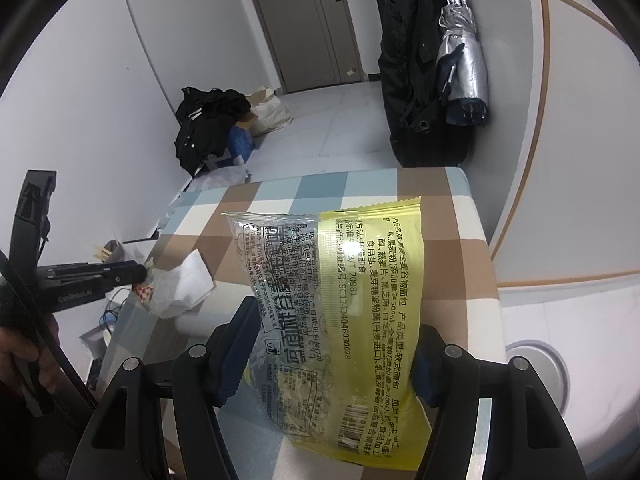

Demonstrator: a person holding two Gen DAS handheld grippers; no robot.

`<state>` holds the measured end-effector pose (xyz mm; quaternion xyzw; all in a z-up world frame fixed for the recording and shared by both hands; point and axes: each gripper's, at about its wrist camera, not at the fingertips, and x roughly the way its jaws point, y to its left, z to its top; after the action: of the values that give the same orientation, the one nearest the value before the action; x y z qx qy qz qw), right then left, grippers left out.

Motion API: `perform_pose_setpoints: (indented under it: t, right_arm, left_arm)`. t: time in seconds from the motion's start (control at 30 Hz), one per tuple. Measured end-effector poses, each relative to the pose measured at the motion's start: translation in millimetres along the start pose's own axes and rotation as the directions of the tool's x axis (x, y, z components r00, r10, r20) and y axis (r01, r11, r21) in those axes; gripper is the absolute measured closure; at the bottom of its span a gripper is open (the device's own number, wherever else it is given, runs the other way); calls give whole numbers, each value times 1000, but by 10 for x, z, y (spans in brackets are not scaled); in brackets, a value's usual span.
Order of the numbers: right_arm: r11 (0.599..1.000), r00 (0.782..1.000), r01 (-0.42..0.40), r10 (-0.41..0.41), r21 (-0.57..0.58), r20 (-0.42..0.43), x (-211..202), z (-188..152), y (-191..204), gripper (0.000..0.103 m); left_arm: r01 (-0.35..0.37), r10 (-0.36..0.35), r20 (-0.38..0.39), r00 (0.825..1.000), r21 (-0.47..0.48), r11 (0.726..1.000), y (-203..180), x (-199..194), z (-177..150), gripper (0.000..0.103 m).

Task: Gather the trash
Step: 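Grasp the checkered wrapper with the left tool while the right tool holds the snack bag, then carry the wrapper and snack bag over the white trash bin with both tools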

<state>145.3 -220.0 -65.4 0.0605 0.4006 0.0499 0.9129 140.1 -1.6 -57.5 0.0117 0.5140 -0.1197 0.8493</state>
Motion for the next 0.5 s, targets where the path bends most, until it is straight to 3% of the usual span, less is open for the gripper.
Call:
perform_pose_setpoints:
  t: [0.3, 0.4, 0.5]
  right_arm:
    - [999, 996, -37, 35, 35, 81, -460, 164, -74, 37]
    - [996, 991, -55, 47, 63, 126, -753, 245, -212, 37]
    - [995, 984, -53, 36, 90, 175, -1107, 335, -409, 37]
  left_arm:
    - [31, -35, 145, 989, 31, 999, -331, -557, 238, 90]
    - [63, -72, 181, 981, 59, 996, -535, -707, 335, 90]
    - [146, -162, 198, 967, 96, 985, -857, -834, 461, 90]
